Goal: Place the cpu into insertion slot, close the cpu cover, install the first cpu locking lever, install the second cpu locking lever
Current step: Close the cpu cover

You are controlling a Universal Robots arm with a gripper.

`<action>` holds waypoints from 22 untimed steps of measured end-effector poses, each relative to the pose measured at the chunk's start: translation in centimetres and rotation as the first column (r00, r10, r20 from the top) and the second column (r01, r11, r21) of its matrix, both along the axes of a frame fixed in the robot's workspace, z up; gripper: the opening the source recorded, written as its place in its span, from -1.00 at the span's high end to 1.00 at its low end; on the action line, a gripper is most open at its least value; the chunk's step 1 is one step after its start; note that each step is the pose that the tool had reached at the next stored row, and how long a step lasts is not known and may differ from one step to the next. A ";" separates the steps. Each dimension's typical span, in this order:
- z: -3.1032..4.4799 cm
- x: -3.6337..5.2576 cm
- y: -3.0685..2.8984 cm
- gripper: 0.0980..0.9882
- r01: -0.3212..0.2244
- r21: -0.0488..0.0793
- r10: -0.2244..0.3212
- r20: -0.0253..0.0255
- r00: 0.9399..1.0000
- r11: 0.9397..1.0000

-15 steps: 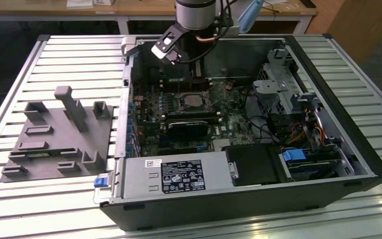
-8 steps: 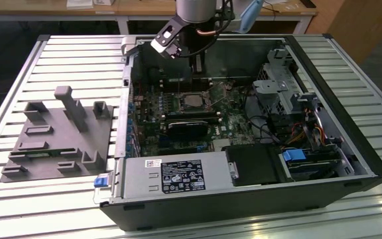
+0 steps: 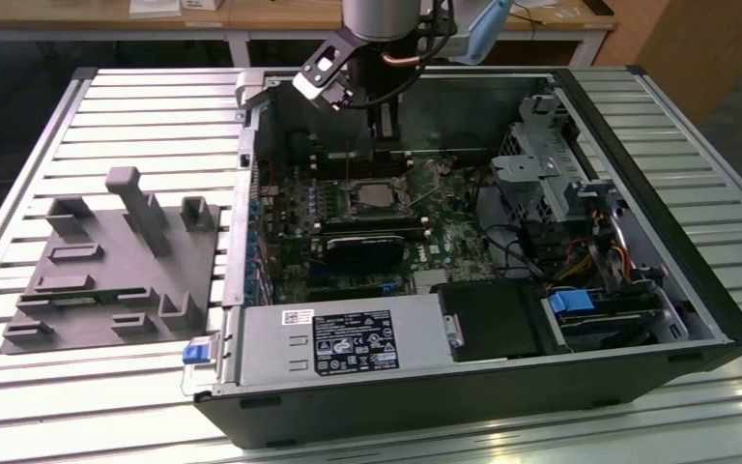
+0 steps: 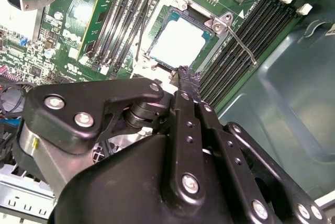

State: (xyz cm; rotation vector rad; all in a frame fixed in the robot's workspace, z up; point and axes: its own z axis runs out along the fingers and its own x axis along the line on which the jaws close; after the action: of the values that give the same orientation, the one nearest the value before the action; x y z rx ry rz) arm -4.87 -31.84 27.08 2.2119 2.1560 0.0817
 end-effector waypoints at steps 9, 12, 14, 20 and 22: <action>0.05 0.01 0.00 0.99 0.000 0.000 0.000 0.000 1.000 1.000; 0.05 0.02 0.00 0.99 0.000 0.000 0.000 0.000 1.000 1.000; 0.05 0.02 0.00 0.99 0.000 0.000 0.000 0.000 1.000 1.000; 0.05 0.51 0.00 0.99 0.000 0.000 0.000 0.000 1.000 1.000; 0.05 0.52 0.00 0.99 0.000 0.000 0.000 0.000 1.000 1.000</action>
State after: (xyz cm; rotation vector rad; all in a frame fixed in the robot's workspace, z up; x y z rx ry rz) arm -4.35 -31.84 27.14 2.2119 2.1561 0.0816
